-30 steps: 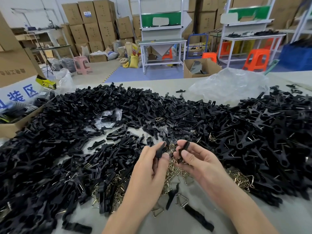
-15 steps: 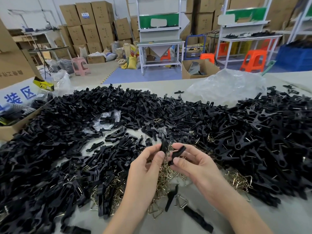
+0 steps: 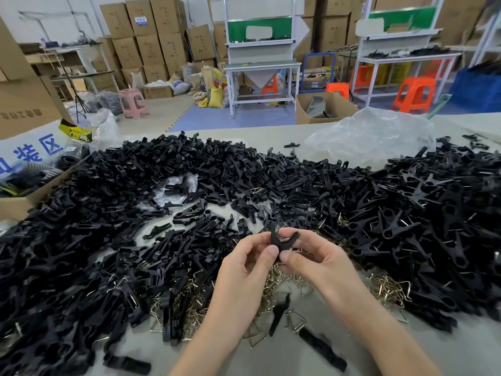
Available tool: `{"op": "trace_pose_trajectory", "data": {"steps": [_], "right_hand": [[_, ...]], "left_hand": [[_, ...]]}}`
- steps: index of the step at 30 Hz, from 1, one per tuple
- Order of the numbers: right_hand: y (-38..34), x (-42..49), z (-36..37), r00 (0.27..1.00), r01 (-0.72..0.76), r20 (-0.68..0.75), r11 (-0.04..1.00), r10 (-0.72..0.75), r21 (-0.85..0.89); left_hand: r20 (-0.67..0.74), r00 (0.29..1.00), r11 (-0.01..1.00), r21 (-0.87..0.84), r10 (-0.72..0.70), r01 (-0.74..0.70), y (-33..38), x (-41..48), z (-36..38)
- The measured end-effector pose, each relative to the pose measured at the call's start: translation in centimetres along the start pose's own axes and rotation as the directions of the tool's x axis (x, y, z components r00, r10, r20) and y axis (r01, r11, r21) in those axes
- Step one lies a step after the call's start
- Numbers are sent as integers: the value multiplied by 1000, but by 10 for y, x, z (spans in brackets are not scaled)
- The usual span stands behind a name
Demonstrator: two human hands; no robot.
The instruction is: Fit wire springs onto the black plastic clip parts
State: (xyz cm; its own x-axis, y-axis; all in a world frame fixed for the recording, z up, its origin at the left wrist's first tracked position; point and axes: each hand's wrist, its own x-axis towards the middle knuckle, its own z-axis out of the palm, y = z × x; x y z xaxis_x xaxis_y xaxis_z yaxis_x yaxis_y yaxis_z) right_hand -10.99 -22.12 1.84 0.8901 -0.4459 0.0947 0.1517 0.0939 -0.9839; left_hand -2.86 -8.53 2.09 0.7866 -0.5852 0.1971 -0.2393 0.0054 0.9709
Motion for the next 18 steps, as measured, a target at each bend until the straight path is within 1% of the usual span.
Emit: {"op": "trace_pose_trajectory", "data": {"steps": [4, 10, 15, 18], "right_hand": [[0, -1, 0, 1000, 4, -1, 1000, -4, -10], [7, 4, -3, 1000, 16, 15, 1000, -16, 12], [11, 3, -4, 997, 34, 64, 998, -32, -44], [14, 2, -1, 994, 62, 89, 996, -56, -70]], "left_hand": [[17, 1000, 1000, -5, -25, 25, -1, 0, -1], [52, 998, 1000, 22, -22, 20, -2, 1, -5], [-11, 1000, 996, 91, 6, -5, -5, -1, -3], [-16, 1000, 990, 138, 8, -6, -4, -3, -3]]}}
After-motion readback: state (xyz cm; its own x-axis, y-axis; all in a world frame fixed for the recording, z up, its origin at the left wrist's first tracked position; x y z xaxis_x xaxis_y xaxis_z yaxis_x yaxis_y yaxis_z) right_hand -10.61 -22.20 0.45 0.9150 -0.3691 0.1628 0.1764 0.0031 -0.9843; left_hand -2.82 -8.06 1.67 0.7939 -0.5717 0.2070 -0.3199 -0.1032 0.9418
